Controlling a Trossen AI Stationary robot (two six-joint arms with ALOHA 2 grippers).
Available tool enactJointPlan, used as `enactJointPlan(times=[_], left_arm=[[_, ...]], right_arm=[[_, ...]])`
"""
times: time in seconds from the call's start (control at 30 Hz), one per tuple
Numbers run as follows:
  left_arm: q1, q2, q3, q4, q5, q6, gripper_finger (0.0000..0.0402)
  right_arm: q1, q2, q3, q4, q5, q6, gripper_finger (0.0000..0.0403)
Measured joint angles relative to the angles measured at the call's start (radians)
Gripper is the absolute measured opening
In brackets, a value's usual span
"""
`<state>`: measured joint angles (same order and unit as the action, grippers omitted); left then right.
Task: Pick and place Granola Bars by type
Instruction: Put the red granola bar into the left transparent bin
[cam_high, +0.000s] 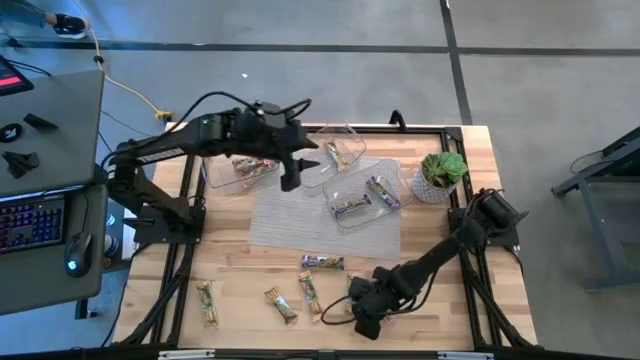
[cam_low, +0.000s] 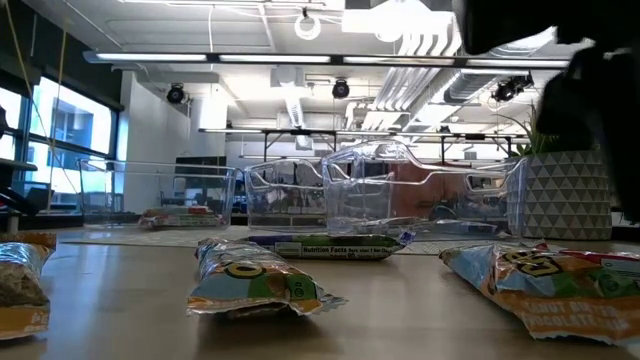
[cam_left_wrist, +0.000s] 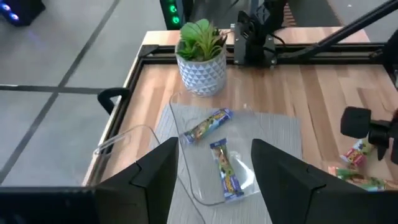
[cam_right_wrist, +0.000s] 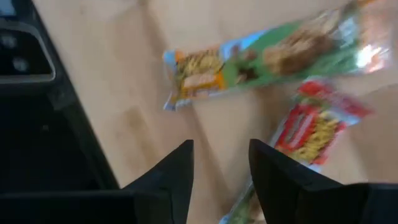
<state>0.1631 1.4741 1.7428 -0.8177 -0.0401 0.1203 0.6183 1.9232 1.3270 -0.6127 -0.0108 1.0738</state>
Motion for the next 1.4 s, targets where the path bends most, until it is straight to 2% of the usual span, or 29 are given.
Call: enactJointPlan(times=[0.23, 0.5, 0.63, 0.9, 1.13, 1.4], left_arm=[[0.0, -0.031, 0.0, -0.144, 0.007, -0.048, 0.0197], [0.0, -0.032, -0.001, -0.24, 0.007, -0.081, 0.0197], [0.0, -0.032, -0.001, -0.24, 0.019, -0.1, 0.0197], [0.0, -0.032, -0.001, -0.241, 0.023, -0.101, 0.0197], [0.0, -0.032, -0.001, -0.24, 0.023, -0.104, 0.0197], [0.0, -0.032, -0.001, -0.24, 0.023, -0.131, 0.0197]], right_arm=[[-0.002, 0.004, 0.0, -0.019, -0.001, -0.004, 0.0138], [-0.004, 0.004, 0.0, -0.058, 0.028, -0.155, 0.0138], [-0.003, 0.004, 0.0, -0.083, 0.063, -0.156, 0.0138], [-0.003, 0.003, 0.0, -0.088, 0.067, -0.158, 0.0138], [-0.012, 0.003, 0.0, -0.129, 0.001, -0.166, 0.0138], [-0.018, 0.003, 0.0, -0.183, -0.021, -0.156, 0.0138]])
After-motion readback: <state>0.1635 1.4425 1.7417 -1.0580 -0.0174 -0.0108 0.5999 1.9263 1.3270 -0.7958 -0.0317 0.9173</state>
